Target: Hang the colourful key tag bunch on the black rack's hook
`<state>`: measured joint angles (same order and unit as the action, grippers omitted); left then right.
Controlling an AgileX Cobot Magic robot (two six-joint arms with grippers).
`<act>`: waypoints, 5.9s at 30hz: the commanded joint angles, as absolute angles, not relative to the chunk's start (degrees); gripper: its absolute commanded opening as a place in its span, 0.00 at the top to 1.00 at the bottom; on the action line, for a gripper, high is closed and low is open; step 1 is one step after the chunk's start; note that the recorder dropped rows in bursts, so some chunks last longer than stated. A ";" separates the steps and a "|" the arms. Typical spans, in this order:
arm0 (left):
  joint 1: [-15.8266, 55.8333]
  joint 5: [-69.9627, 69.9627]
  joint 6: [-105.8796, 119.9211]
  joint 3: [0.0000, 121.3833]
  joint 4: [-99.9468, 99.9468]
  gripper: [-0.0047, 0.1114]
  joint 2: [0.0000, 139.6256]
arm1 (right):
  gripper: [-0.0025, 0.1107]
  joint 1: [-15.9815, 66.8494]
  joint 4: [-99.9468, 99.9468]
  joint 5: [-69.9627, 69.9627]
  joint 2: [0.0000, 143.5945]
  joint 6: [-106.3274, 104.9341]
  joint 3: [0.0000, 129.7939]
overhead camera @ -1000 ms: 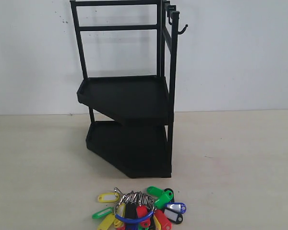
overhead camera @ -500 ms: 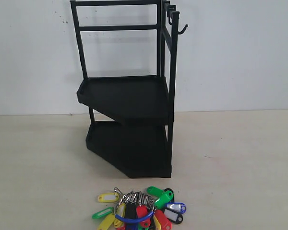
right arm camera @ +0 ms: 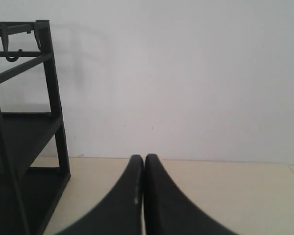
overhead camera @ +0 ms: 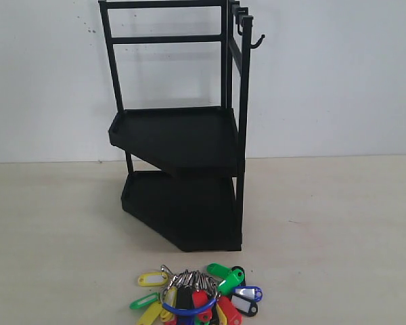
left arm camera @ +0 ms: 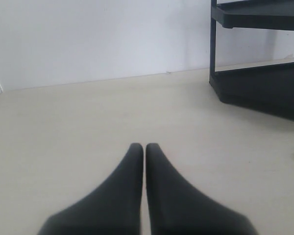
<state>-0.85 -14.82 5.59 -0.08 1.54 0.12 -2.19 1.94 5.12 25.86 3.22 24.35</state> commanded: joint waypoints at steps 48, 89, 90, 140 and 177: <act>-0.78 -14.67 5.55 0.00 1.34 0.92 0.00 | 0.93 43.76 4.15 25.32 84.33 -31.17 50.18; -0.78 -14.55 5.55 0.00 1.34 0.92 0.00 | 0.54 45.35 28.76 28.49 111.63 -11.74 66.94; -0.78 -14.55 5.55 0.00 1.34 0.92 0.00 | 0.54 45.85 28.66 28.49 111.63 -12.90 66.94; -0.78 -14.55 5.55 0.00 1.34 0.92 0.00 | 0.66 47.88 28.91 24.81 113.82 -13.38 66.94; -0.78 -14.55 5.55 0.00 1.34 0.92 0.00 | 0.98 47.88 28.92 28.19 97.87 9.95 69.92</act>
